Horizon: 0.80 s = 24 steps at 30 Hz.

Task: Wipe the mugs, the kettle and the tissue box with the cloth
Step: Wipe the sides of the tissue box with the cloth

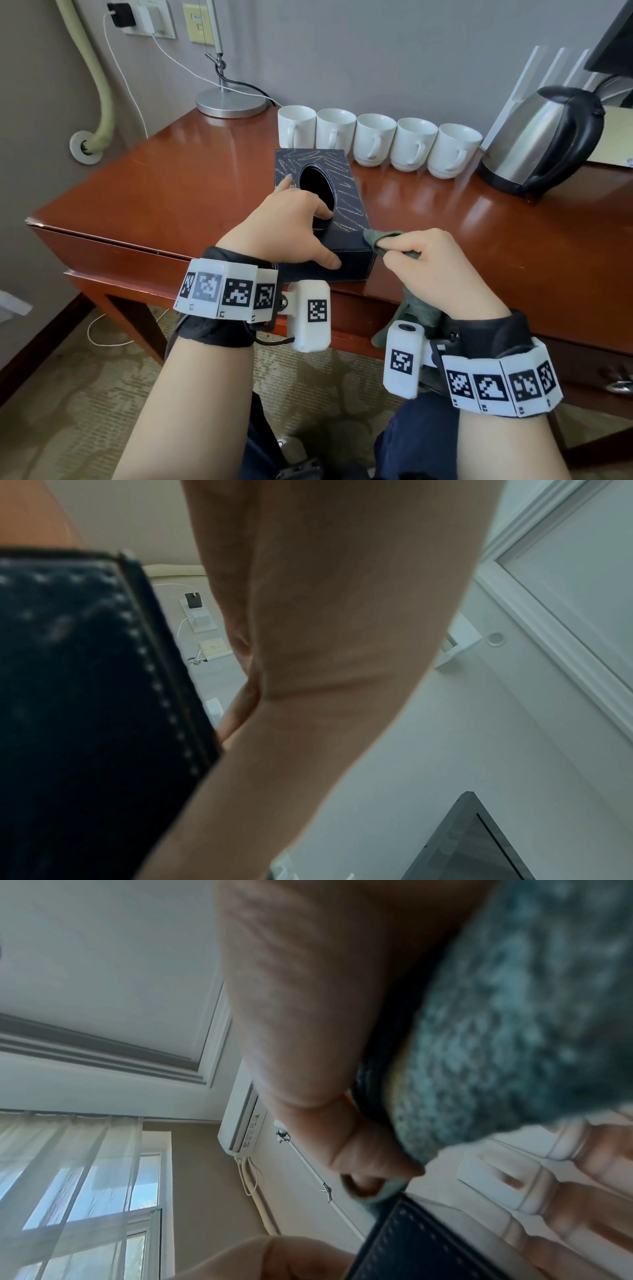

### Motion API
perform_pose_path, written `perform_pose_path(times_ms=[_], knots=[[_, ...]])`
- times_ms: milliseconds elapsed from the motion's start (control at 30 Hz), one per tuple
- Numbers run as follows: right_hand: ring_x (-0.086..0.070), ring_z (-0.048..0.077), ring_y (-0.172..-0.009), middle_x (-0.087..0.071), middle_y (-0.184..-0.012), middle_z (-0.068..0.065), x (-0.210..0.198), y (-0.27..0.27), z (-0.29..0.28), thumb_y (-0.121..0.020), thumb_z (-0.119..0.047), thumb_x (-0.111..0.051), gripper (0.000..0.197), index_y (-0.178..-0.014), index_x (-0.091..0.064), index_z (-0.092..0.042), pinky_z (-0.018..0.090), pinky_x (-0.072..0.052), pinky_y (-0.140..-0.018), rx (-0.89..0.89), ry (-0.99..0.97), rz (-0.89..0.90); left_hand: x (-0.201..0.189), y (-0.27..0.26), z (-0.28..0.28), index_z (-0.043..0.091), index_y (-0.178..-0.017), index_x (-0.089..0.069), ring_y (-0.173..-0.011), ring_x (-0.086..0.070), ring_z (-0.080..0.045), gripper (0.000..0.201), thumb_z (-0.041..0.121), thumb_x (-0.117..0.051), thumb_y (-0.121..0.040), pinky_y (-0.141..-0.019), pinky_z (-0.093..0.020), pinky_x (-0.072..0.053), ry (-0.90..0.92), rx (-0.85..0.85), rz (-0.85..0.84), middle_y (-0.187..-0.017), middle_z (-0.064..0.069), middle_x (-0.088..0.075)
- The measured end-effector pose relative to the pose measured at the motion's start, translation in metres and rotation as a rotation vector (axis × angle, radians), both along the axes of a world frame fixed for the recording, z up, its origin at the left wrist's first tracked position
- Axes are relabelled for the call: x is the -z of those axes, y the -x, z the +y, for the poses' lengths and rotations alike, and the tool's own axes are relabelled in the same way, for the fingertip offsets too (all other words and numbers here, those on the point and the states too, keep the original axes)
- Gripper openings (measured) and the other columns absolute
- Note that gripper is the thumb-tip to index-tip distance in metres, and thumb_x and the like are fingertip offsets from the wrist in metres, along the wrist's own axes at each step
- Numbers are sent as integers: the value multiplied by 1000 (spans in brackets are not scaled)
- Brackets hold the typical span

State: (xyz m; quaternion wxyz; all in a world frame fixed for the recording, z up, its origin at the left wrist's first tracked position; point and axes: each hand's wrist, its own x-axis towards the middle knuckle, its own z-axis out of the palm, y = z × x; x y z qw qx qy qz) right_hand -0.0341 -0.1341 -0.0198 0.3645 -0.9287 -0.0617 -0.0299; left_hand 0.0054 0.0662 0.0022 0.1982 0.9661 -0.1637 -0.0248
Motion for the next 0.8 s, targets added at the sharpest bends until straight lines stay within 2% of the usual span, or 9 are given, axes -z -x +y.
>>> perform_pose_path(times_ms=[67,133,167,233,367,533,633,700,800], knots=[[-67,13,-88,-65,-89,-22,1,1,0,-85,-8,-58,30,-107,-74,-21,19,-49,-81,-36,-12,-5,0,-2,0,11,-135,-57,-140,-34,-19,82,44,-87,-66,-116,-26,12,7,11,3,-134,0,-58],[-61,-11,-79,-65,-92,-18,1,-1,3,-85,-7,-58,30,-106,-74,-19,2,-43,-74,-83,-16,0,0,-4,1,10,-134,-58,-140,-34,-18,81,42,-88,-65,-117,-27,13,15,27,4,-133,0,-58],[-55,-21,-77,-63,-93,-19,1,-2,5,-85,-6,-58,29,-106,-74,-18,-3,-39,-72,-106,-27,11,0,-4,2,11,-134,-58,-143,-29,-18,81,41,-89,-65,-117,-27,13,18,30,8,-133,2,-57],[-50,-29,-76,-58,-89,-27,2,-4,9,-85,-5,-58,28,-106,-74,-16,-7,-34,-70,-144,-61,36,0,-4,5,15,-135,-57,-150,-11,-19,81,38,-90,-64,-117,-28,11,28,34,33,-133,6,-55],[-50,-29,-74,-59,-86,-28,1,-7,7,-85,-3,-59,27,-102,-75,-16,-7,-34,-69,-151,-98,45,0,-2,19,24,-135,-57,-151,3,-16,79,29,-91,-64,-116,-28,8,69,67,105,-125,18,-50],[-51,-28,-74,-59,-85,-28,5,-8,10,-83,-4,-59,27,-101,-76,-16,-6,-34,-69,-151,-80,33,-13,-5,38,35,-136,-54,-149,16,-12,74,11,-84,-73,-118,-34,7,-2,49,195,-148,15,-43],[-55,-20,-81,-69,-99,-16,6,-9,26,-82,-6,-60,29,-104,-75,-16,-3,-37,-75,-213,-38,15,-17,-8,45,37,-139,-50,-149,17,-14,74,3,-76,-79,-118,-35,7,-59,30,226,-152,11,-41],[-59,-9,-91,-70,-110,-9,3,-12,36,-82,-9,-59,30,-106,-75,-18,7,-43,-84,-243,-9,19,-18,-5,46,37,-142,-45,-150,16,-16,73,11,-76,-82,-119,-38,5,-76,28,245,-156,10,-35],[-62,5,-101,-69,-115,-10,-1,-18,45,-83,-14,-58,31,-108,-74,-23,30,-49,-94,-235,42,22,-15,4,41,31,-148,-38,-149,10,-10,81,43,-78,-79,-116,-29,12,-85,44,243,-157,13,-28]])
